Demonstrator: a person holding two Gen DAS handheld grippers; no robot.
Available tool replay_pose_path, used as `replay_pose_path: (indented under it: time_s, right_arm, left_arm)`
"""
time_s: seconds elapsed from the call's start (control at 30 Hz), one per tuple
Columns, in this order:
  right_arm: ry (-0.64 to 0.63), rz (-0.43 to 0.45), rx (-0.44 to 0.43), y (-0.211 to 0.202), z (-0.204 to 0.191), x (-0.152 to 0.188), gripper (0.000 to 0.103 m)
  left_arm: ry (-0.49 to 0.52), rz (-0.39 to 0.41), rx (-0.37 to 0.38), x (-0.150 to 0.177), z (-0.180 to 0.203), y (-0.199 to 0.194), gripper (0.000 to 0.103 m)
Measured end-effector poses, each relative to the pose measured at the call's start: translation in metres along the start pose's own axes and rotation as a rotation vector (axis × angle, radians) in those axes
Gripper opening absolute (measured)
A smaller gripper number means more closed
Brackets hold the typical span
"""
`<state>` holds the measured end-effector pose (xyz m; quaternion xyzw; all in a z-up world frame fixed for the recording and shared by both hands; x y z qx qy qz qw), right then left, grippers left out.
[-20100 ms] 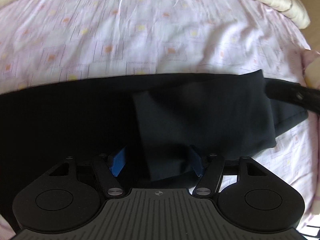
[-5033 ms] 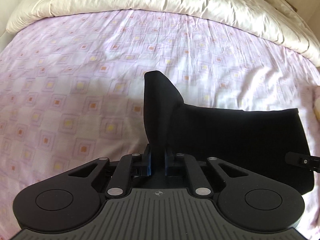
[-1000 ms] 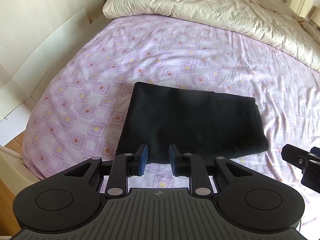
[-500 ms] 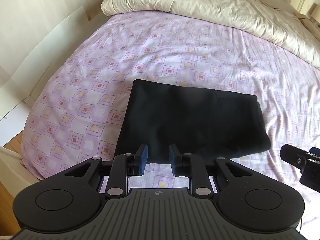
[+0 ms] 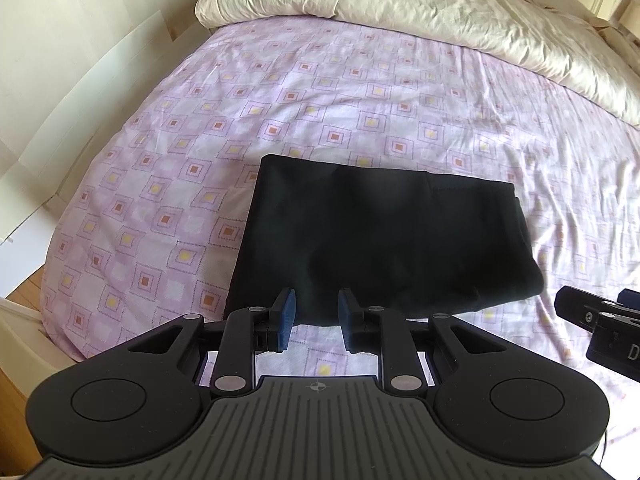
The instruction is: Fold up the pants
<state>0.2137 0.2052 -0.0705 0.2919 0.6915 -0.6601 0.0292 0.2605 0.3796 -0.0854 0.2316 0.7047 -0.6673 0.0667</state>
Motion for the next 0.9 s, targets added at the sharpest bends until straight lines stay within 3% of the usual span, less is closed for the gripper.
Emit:
replay_pose_path:
  time_s: [0.9]
  right_arm:
    - [-0.008, -0.045, 0.02, 0.0094, 0.0039, 0.0011, 0.083]
  left_arm:
    - [-0.001, -0.027, -0.006, 0.0019, 0.0028, 0.008, 0.023]
Point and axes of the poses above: each gripper's, at about its wrist camera, not at the fingertips, and y roughly the way its jaws point, z to its right, x to its underside, the point moved 7 cm from there along y, roughly the way its jaws point, and after that the axes turned 4 degrees about -x, right-handed, at the moved point
